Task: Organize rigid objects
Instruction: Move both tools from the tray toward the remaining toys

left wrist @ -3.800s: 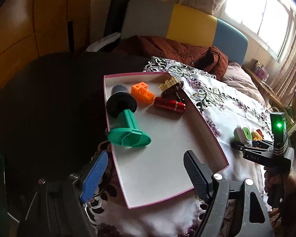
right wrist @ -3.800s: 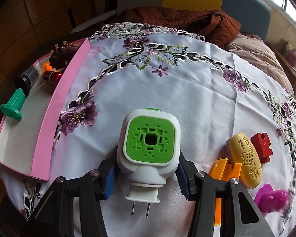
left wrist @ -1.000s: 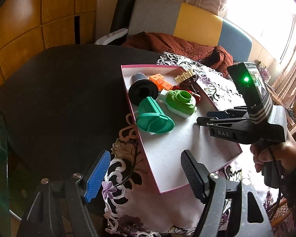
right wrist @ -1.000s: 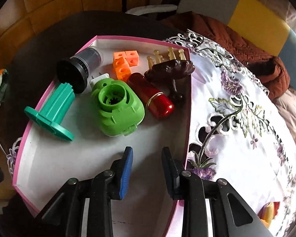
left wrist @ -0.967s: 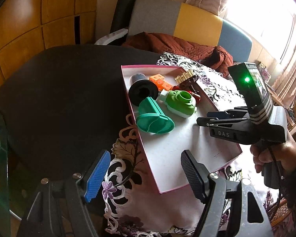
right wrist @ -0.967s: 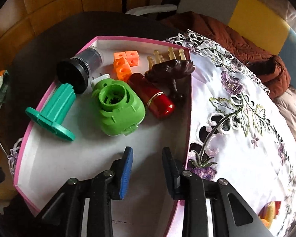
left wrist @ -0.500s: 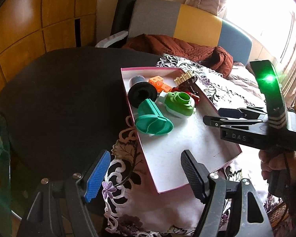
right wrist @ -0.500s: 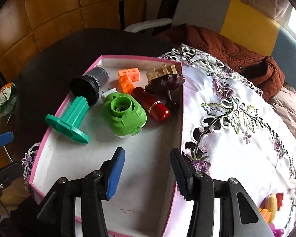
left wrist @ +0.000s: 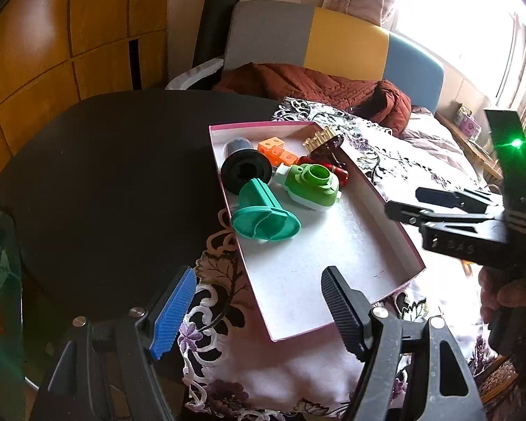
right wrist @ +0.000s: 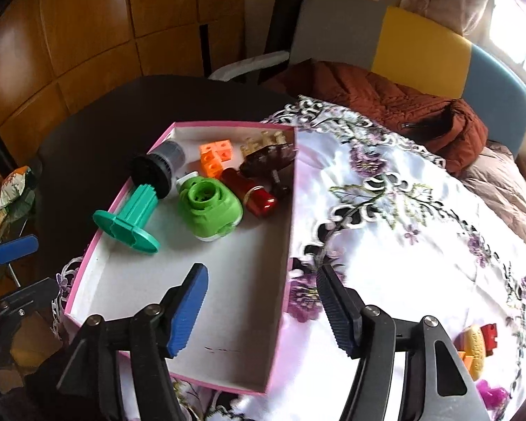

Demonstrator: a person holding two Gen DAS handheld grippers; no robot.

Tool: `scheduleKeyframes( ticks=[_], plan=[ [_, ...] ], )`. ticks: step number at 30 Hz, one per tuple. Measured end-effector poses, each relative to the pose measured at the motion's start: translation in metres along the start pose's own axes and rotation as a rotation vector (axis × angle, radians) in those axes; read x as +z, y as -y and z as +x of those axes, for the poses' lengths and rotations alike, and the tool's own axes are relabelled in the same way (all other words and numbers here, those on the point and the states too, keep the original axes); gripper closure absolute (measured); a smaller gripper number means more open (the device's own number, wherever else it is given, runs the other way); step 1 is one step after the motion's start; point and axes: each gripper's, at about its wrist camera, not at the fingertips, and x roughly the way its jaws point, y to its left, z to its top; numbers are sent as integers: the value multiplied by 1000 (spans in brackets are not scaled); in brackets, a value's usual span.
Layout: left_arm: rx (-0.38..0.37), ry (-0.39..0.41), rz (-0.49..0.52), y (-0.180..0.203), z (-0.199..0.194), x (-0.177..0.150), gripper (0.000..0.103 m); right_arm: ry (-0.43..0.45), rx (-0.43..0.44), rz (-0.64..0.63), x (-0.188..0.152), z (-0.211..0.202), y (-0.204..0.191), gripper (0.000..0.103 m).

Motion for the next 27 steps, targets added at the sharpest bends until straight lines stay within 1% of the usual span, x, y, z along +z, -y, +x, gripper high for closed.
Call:
scheduleKeyframes(
  ticks=[6,9,15,18,21,23,25,27],
  plan=[
    [-3,1,19,5,-1,1,28,27,-38,38,-3,-16,25,35],
    [-5,2,30,8,-3,1,28,36,-65,67,-6,-24,44,33],
    [-21,-3,59,19,-3,3,28,53,-141,156,-16,-41,96,32],
    [-36,-14,69,25,-1,4,28,64,-195,218,-23,-50,129,31],
    [-52,-17,87,32,0,7,28,75,-259,295,-34,-59,164,31],
    [-68,-12,102,38,-1,10,28,93,-322,366,-45,-68,192,31],
    [-87,-2,126,48,-2,13,30,117,-392,470,-61,-77,223,31],
    [-112,-1,156,61,-1,18,31,136,-445,586,-79,-85,249,31]
  ],
)
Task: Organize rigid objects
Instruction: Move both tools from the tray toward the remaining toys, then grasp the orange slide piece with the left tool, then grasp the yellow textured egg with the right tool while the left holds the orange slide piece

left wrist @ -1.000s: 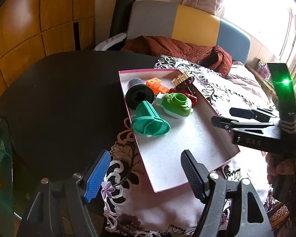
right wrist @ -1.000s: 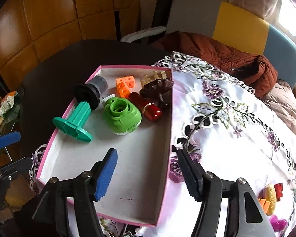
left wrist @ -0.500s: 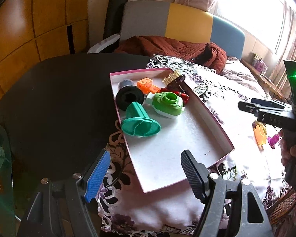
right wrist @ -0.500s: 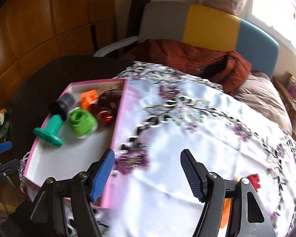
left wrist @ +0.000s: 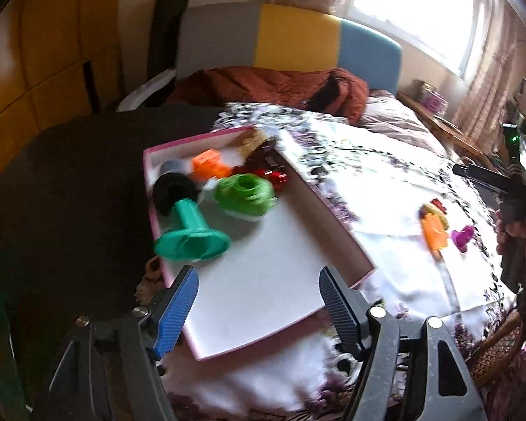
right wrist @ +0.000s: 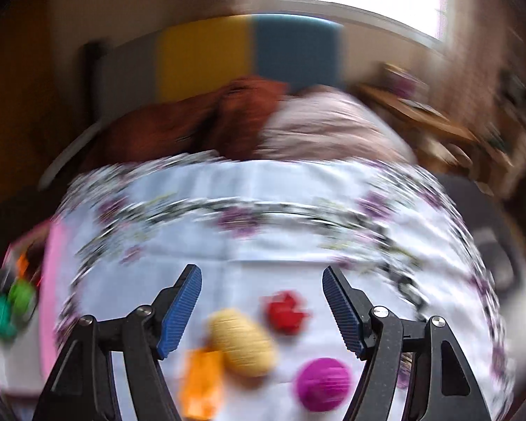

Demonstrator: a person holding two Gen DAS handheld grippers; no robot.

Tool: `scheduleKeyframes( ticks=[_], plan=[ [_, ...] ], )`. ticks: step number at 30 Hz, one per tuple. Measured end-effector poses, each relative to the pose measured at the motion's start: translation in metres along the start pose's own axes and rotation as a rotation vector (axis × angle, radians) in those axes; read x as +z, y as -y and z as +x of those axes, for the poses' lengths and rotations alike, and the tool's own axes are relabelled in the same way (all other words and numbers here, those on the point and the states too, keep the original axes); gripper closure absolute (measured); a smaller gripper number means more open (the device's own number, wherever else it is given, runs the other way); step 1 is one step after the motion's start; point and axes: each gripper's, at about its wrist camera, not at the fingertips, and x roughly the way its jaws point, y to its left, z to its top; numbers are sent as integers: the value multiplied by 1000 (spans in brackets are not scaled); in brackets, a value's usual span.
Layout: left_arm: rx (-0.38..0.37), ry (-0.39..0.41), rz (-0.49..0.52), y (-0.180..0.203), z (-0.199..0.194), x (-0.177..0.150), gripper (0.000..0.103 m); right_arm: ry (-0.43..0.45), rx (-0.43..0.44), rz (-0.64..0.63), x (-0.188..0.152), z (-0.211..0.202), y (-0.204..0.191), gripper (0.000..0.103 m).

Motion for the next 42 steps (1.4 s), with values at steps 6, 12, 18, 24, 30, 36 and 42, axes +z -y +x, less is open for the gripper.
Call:
scheduleKeyframes(
  ticks=[6,12,18,24,30,36,42],
  plan=[
    [-85,-31,92,45,17,14,31,-22,-67,344,-3,11,72,31],
    [-211,-67,184,102,42,26,31,-11,-62,427,-6,7,89,25],
    [-314,-106,284,165,73,37,31,-15,-50,495,-11,5,100,22],
    [-389,-167,297,210,105,44,31,-23,-33,488,-10,7,97,22],
    [-380,-210,304,246,141,51,31,-26,-24,508,-10,8,101,21],
    [-361,-292,300,261,183,48,58,-37,-10,501,-9,12,100,22],
    [-356,-257,298,240,177,43,78,-58,-6,505,-10,17,102,22]
  ],
)
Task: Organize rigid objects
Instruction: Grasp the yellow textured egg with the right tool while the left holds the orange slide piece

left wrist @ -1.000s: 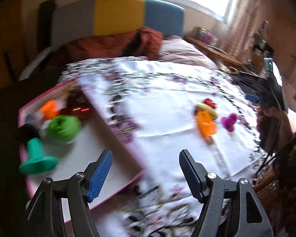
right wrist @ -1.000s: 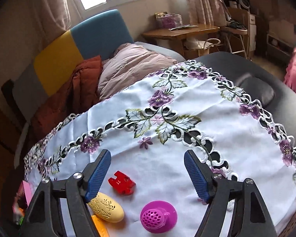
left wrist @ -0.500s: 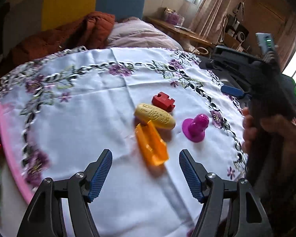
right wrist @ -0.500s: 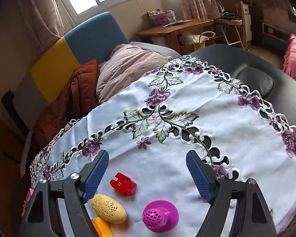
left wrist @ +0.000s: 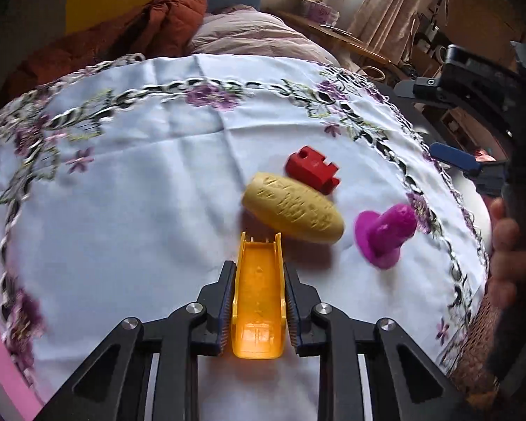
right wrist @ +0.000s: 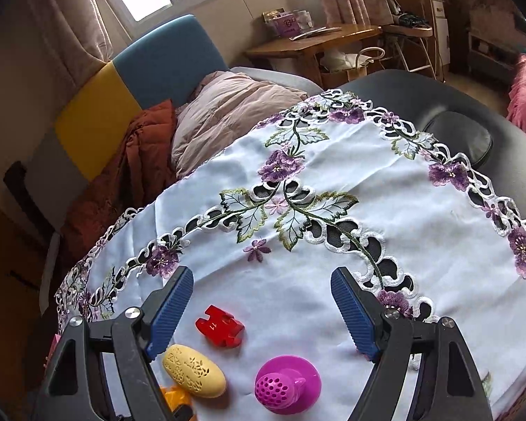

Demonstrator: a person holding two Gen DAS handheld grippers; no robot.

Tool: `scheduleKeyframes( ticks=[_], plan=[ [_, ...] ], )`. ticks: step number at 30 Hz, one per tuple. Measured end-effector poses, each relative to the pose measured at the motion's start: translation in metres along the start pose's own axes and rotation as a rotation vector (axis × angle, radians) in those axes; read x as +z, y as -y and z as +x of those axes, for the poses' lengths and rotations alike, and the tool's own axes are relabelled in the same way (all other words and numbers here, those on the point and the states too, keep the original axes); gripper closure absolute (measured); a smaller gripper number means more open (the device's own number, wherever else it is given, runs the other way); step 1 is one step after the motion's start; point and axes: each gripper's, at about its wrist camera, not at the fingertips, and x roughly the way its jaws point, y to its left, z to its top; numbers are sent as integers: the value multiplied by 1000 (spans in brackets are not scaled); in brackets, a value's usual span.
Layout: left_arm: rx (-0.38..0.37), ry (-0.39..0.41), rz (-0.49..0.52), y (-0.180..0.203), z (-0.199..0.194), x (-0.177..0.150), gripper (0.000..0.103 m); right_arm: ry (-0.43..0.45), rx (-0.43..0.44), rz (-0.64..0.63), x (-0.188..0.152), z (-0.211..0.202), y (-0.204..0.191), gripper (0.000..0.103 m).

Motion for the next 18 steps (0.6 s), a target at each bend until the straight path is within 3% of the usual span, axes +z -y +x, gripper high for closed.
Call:
scheduleKeyframes(
  ticks=[8,14,18],
  plan=[
    [33,41,48,-8,-35,-55,78,-81,77,-66,-8,12,-16,22],
    [21,69,28,-19,-51,-78,78,-195,181,-305,-32,26,-66,27],
    [23,76,29,-19,-51,-79,77,-256,193,-470,-56,35,-91,30]
  ],
)
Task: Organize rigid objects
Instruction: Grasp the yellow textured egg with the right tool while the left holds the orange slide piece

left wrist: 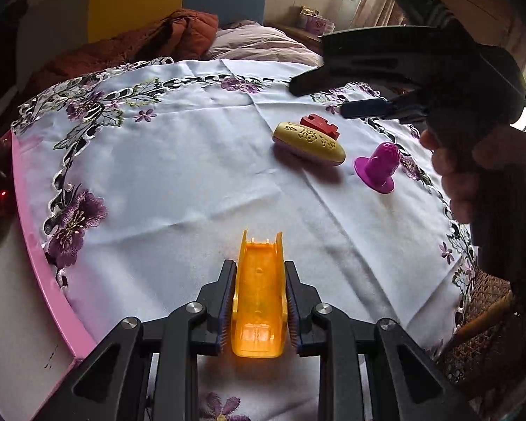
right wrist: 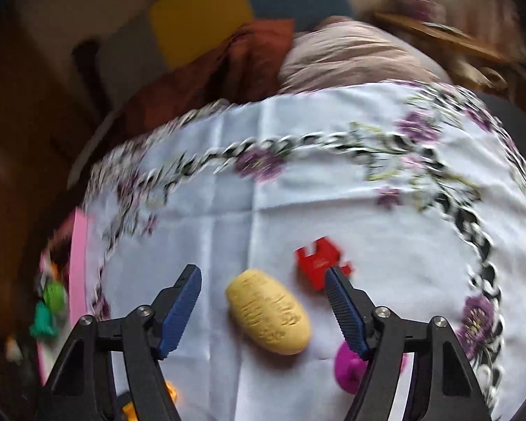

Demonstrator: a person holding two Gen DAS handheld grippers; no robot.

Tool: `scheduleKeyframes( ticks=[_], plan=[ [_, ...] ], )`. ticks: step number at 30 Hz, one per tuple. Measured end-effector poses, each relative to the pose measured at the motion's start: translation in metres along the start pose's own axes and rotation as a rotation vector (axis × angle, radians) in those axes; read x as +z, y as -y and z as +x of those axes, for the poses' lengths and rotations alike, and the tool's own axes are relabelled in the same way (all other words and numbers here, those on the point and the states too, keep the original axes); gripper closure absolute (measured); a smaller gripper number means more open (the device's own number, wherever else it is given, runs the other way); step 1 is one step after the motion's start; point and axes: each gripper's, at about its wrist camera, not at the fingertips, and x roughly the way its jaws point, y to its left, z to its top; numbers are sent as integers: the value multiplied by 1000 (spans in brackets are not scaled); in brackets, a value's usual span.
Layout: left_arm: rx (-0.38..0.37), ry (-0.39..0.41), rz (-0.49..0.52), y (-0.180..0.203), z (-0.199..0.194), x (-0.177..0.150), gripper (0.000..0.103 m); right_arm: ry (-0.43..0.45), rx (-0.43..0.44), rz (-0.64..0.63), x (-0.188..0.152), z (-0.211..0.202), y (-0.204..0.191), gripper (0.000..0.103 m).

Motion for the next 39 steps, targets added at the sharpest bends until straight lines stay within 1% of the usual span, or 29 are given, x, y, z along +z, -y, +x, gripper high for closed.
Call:
scheduleKeyframes(
  ticks=[3,5,10,13,18,20,24,29,39],
  plan=[
    [3,6,2,1,-1,-1,77,-44,-44,-70,-5,13,-9,30],
    [-2,6,-5,0,-1,-2,77,-57,-76,-93,-7,18,-9,30],
    [-20,7,-25,-4,-2,-2,77,-94,-55,-112,-9,25,-11,30],
    [-23,9,-32,-5,-2,-2,77,-110,-80,-141,-11,29,-14,30],
    [-30,13,-40,-5,-2,-2,77,-124,-94,-145,-10,36,-13,31],
    [-33,14,-45,-6,-2,-2,77,-138,-99,-172,-13,40,-18,59],
    [-30,15,-41,-5,-3,-4,77,-156,-96,-229,-21,42,-29,59],
    [-30,15,-47,-5,-3,-3,77,-179,-47,-156,-20,45,-21,58],
    [-23,15,-41,-4,-4,-4,77,-170,-78,-193,-27,47,-28,58]
  ],
)
